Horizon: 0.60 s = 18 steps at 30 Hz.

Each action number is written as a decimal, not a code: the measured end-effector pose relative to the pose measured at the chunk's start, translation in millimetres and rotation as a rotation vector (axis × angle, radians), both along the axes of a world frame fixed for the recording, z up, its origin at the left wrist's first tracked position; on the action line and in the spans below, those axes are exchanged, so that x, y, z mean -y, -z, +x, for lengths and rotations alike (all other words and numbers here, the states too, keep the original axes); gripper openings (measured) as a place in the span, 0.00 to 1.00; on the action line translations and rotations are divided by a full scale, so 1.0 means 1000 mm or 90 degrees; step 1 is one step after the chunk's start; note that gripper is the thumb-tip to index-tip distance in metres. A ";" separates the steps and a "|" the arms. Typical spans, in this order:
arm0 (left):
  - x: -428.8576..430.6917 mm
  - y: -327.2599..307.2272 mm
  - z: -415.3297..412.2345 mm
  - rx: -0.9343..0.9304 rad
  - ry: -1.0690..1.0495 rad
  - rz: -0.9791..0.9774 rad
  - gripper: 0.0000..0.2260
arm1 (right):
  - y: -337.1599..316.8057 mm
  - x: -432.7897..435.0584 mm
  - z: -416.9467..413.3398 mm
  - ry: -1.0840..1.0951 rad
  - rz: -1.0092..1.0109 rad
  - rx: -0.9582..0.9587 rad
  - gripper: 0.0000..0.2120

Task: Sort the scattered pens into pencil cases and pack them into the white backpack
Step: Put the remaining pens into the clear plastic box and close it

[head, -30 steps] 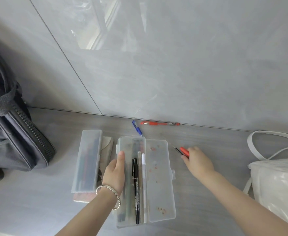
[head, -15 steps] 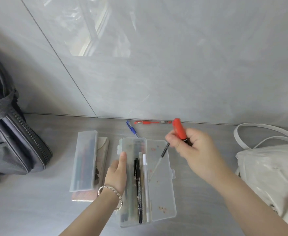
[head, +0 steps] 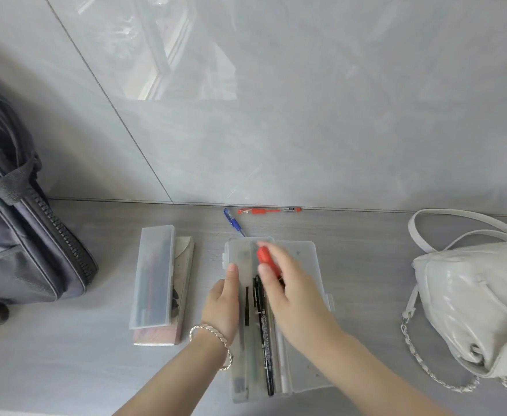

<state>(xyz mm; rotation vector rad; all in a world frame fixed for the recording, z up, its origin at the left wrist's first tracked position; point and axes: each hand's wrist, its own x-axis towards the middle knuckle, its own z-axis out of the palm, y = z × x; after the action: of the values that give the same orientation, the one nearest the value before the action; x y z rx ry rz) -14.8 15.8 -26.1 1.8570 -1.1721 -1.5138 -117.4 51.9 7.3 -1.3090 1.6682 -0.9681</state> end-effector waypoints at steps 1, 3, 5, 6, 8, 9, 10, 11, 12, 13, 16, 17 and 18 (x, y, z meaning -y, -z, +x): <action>0.001 0.000 0.001 -0.002 0.002 -0.001 0.16 | -0.002 0.001 0.001 0.025 -0.027 0.091 0.17; 0.001 -0.001 0.000 -0.017 0.015 -0.007 0.20 | -0.004 0.005 0.002 0.065 -0.043 0.279 0.22; 0.002 -0.001 -0.002 -0.028 0.010 -0.003 0.19 | -0.002 0.009 0.006 0.091 -0.038 0.400 0.25; 0.002 -0.002 -0.003 -0.033 0.001 -0.002 0.18 | 0.001 0.010 0.009 0.091 -0.038 0.414 0.24; 0.004 -0.005 -0.004 -0.050 -0.013 0.017 0.18 | 0.010 0.007 0.014 0.071 -0.041 0.339 0.19; 0.005 -0.004 -0.005 -0.068 -0.011 0.032 0.20 | 0.013 0.005 0.016 0.045 -0.055 0.243 0.16; 0.006 -0.004 -0.005 -0.085 -0.015 0.042 0.21 | 0.017 0.003 0.017 0.017 -0.079 0.120 0.14; 0.007 -0.005 -0.006 -0.099 -0.021 0.046 0.21 | 0.021 0.001 0.017 -0.014 -0.118 -0.005 0.13; 0.008 -0.006 -0.005 -0.105 -0.027 0.045 0.21 | 0.026 0.001 0.017 -0.038 -0.163 -0.123 0.13; 0.008 -0.007 -0.004 -0.106 -0.025 0.042 0.21 | 0.030 0.001 0.015 -0.041 -0.199 -0.225 0.13; 0.010 -0.005 0.000 -0.139 -0.015 0.058 0.23 | 0.035 0.001 0.010 -0.004 -0.203 -0.390 0.15; 0.010 -0.007 0.001 -0.151 -0.015 0.062 0.22 | 0.035 0.001 0.009 -0.015 -0.188 -0.407 0.17; 0.010 -0.007 0.002 -0.155 -0.015 0.059 0.21 | 0.036 0.000 0.009 -0.036 -0.178 -0.422 0.18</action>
<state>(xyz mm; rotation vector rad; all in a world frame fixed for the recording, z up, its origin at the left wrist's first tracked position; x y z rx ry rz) -13.2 6.2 -19.1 1.6788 -0.9808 -1.7496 -108.6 51.5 -28.8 -2.0117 2.0054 -0.7972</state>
